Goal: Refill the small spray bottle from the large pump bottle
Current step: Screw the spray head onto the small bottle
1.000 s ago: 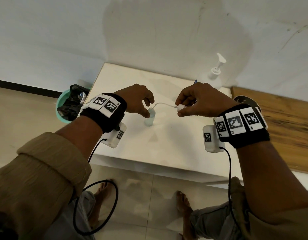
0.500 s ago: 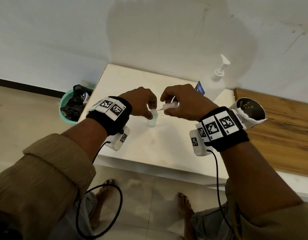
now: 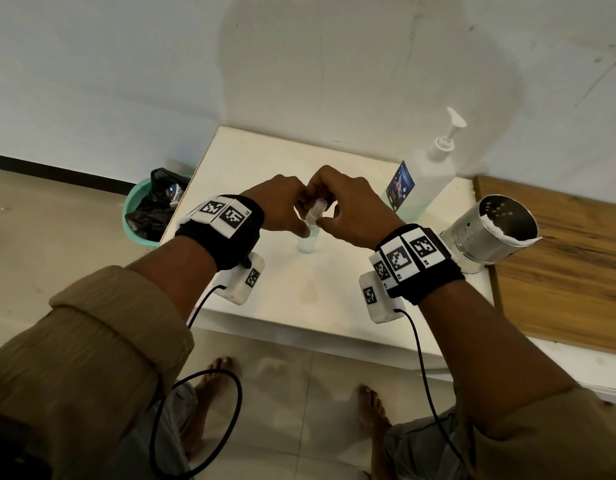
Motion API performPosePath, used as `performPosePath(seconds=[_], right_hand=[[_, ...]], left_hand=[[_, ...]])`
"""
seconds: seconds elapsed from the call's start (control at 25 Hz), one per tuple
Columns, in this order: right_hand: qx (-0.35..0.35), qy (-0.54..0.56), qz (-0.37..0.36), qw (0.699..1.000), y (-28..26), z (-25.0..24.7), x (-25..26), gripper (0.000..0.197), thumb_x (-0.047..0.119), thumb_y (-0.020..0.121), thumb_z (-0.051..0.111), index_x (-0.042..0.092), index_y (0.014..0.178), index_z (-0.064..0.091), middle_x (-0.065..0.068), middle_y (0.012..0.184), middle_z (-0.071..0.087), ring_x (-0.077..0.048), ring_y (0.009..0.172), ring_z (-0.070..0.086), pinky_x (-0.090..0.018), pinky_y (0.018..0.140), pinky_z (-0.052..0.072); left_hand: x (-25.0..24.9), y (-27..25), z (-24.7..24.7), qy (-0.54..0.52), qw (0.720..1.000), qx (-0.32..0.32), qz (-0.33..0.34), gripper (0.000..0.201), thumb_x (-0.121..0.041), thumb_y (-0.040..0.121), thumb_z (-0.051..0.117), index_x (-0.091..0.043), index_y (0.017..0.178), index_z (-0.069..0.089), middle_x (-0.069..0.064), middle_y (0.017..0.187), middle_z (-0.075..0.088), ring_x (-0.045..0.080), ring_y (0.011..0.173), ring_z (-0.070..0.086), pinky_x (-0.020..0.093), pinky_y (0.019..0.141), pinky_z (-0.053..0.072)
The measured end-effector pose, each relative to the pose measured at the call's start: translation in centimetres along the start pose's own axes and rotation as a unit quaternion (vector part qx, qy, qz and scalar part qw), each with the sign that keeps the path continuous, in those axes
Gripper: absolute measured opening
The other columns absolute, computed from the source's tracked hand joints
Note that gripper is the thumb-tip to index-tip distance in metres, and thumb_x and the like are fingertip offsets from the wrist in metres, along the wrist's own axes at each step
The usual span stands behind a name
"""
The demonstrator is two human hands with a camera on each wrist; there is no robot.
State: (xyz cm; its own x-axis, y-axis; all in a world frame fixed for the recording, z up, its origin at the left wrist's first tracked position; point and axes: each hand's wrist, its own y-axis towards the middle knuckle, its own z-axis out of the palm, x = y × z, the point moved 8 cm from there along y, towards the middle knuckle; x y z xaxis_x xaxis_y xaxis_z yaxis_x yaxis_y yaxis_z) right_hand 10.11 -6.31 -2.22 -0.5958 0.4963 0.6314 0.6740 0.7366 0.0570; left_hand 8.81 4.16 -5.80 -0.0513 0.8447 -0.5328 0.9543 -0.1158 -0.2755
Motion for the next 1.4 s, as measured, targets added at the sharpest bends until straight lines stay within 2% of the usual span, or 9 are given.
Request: performPosePath(seconds=[0.28,0.4,0.52,0.76,0.88,0.96,1.08,1.2,1.4], right_hand=[[0.004,0.011,0.013,1.0,0.2,0.4,-0.5,0.041,0.003,0.076,0.072,0.013,0.11,0.052,0.002,0.088,0.069,0.01,0.073,0.058,-0.011,0.058,0.046],[0.022,0.006,0.005,1.0,0.2,0.6,-0.4,0.041,0.002,0.077,0.07,0.013,0.111,0.051,0.003,0.089,0.069,0.006,0.072,0.059,-0.013,0.055,0.046],[0.021,0.005,0.006,1.0,0.3,0.9,-0.7,0.041,0.007,0.078,0.071,0.014,0.113,0.051,0.004,0.089,0.071,-0.002,0.079,0.062,-0.011,0.062,0.044],[0.03,0.011,0.021,0.999,0.4,1.0,-1.1,0.045,0.008,0.078,0.073,0.013,0.116,0.048,0.004,0.09,0.074,-0.011,0.083,0.063,-0.026,0.068,0.054],[0.021,0.02,0.036,0.999,0.4,0.9,-1.4,0.049,0.011,0.077,0.075,0.012,0.117,0.047,0.004,0.089,0.073,-0.013,0.081,0.063,-0.024,0.068,0.052],[0.012,0.03,0.057,0.998,0.3,0.8,-1.9,0.053,0.016,0.075,0.08,0.014,0.117,0.047,0.006,0.085,0.071,-0.01,0.076,0.061,-0.017,0.064,0.048],[0.002,0.036,0.08,0.996,0.1,1.0,-2.5,0.049,0.02,0.073,0.084,0.016,0.112,0.054,0.006,0.083,0.067,-0.004,0.073,0.058,-0.014,0.062,0.045],[-0.006,0.044,0.091,0.995,-0.1,1.2,-2.8,0.041,0.02,0.072,0.084,0.015,0.105,0.061,0.006,0.085,0.065,-0.007,0.076,0.061,-0.025,0.07,0.052],[0.0,0.069,0.077,0.995,-0.3,1.1,-2.5,0.049,0.008,0.07,0.082,0.018,0.11,0.057,0.004,0.091,0.07,-0.013,0.086,0.067,-0.025,0.075,0.056]], left_hand=[[0.6,-0.2,0.2,-0.04,0.999,0.006,-0.028,0.035,-0.022,0.07,0.083,-0.016,0.103,0.072,-0.001,0.101,0.075,0.018,0.098,0.067,0.038,0.093,0.051],[0.8,-0.4,0.3,-0.065,0.997,0.006,-0.036,0.033,-0.02,0.07,0.084,-0.015,0.101,0.073,0.001,0.097,0.076,0.019,0.095,0.069,0.038,0.092,0.052],[0.9,-0.5,0.3,-0.076,0.996,-0.003,-0.034,0.033,-0.019,0.071,0.083,-0.015,0.102,0.074,0.001,0.096,0.076,0.019,0.093,0.07,0.035,0.09,0.053],[1.0,-0.7,0.6,-0.094,0.995,-0.015,-0.037,0.027,-0.017,0.072,0.082,-0.016,0.098,0.075,0.001,0.089,0.077,0.017,0.082,0.071,0.029,0.08,0.054],[0.9,-0.7,0.7,-0.102,0.994,-0.01,-0.038,0.025,-0.015,0.073,0.081,-0.016,0.097,0.074,0.001,0.088,0.077,0.011,0.067,0.067,0.024,0.069,0.052],[0.8,-0.8,0.7,-0.113,0.993,-0.005,-0.034,0.024,-0.014,0.073,0.08,-0.017,0.096,0.074,0.003,0.086,0.077,0.011,0.061,0.064,0.028,0.067,0.054],[0.6,-0.9,0.9,-0.14,0.99,0.003,-0.026,0.027,-0.007,0.073,0.076,-0.015,0.099,0.075,0.004,0.086,0.077,0.017,0.065,0.068,0.032,0.073,0.058],[0.8,-0.9,1.1,-0.177,0.984,0.007,-0.029,0.03,-0.004,0.073,0.077,-0.011,0.102,0.074,0.007,0.089,0.077,0.022,0.076,0.074,0.032,0.076,0.061],[0.9,-0.8,1.2,-0.191,0.981,0.003,-0.031,0.028,-0.005,0.073,0.079,-0.008,0.101,0.074,0.008,0.089,0.077,0.018,0.071,0.074,0.024,0.069,0.061]])
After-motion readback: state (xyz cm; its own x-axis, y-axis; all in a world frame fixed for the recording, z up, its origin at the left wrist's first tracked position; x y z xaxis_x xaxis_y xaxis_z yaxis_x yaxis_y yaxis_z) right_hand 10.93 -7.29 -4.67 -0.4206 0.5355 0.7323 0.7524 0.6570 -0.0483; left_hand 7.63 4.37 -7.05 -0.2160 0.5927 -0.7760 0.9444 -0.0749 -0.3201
